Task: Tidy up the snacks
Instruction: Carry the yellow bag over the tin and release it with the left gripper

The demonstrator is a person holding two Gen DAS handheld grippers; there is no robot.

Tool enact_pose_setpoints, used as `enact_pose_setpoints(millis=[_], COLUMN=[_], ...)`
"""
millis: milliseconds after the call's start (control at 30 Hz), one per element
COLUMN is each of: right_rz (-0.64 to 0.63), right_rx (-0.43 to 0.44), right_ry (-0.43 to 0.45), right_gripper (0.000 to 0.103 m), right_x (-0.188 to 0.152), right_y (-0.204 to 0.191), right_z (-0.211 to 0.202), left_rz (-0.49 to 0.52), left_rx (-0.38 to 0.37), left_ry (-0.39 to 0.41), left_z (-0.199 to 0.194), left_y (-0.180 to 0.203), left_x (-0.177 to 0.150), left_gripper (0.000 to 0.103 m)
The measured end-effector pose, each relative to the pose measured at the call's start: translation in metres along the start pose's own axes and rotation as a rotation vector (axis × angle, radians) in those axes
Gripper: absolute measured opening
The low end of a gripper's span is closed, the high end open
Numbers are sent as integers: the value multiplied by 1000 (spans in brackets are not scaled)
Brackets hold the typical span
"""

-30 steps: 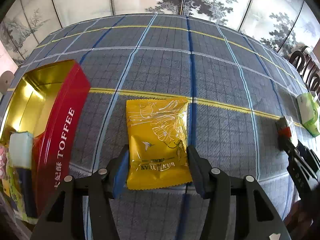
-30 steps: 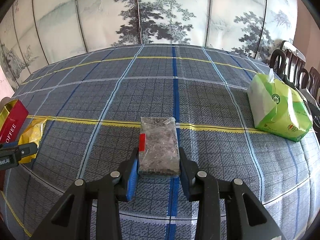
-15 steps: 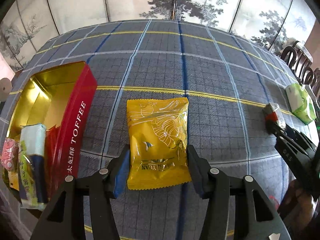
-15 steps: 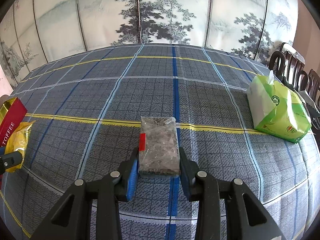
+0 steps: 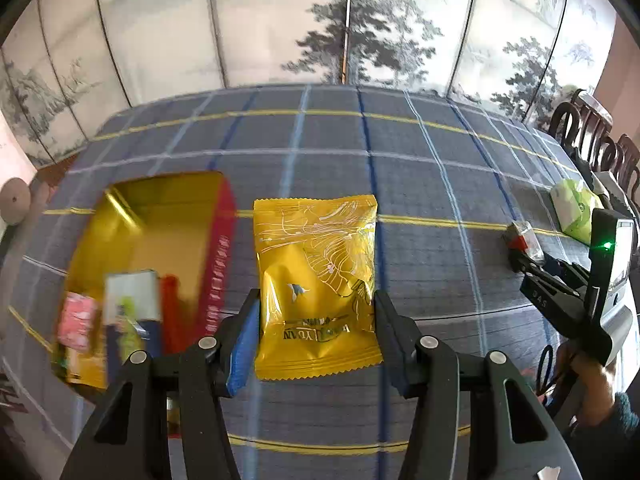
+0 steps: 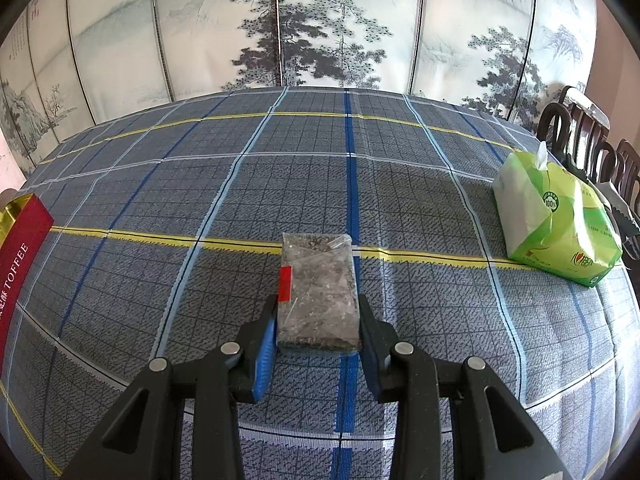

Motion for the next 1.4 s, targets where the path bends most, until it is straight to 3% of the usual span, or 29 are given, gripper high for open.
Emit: enact_pose_setpoints(millis=[433,700,933,1400], right_rz=[-1,-10,-12,23], right_rx=[-1,-10,-18,-70], right_ry=[0,-1,-3,-27], right_gripper=[36,36,36,35], right_x=[0,-1,-1,0], right_y=[0,2,1,-17], right_z=[0,-2,-1,-11], left_rz=[-41,-56,-40,24], left_rx=[159,205,214,217], left_ry=[26,10,-38,0], left_z=[-16,-15,-3,-4], left_y=[-106,-159,-179,-180], left_x=[7,4,-11,-22], left_gripper=[50,50,50,53])
Point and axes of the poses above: each gripper's, at about its wrist camera, not at the fingertips, and z roughly the way its jaws point, y to its right, x to its top, the point moved 8 cm from there along z, roughly the way its jaws point, and after that the axes turned 8 degrees about -z, right-handed, at the moved point
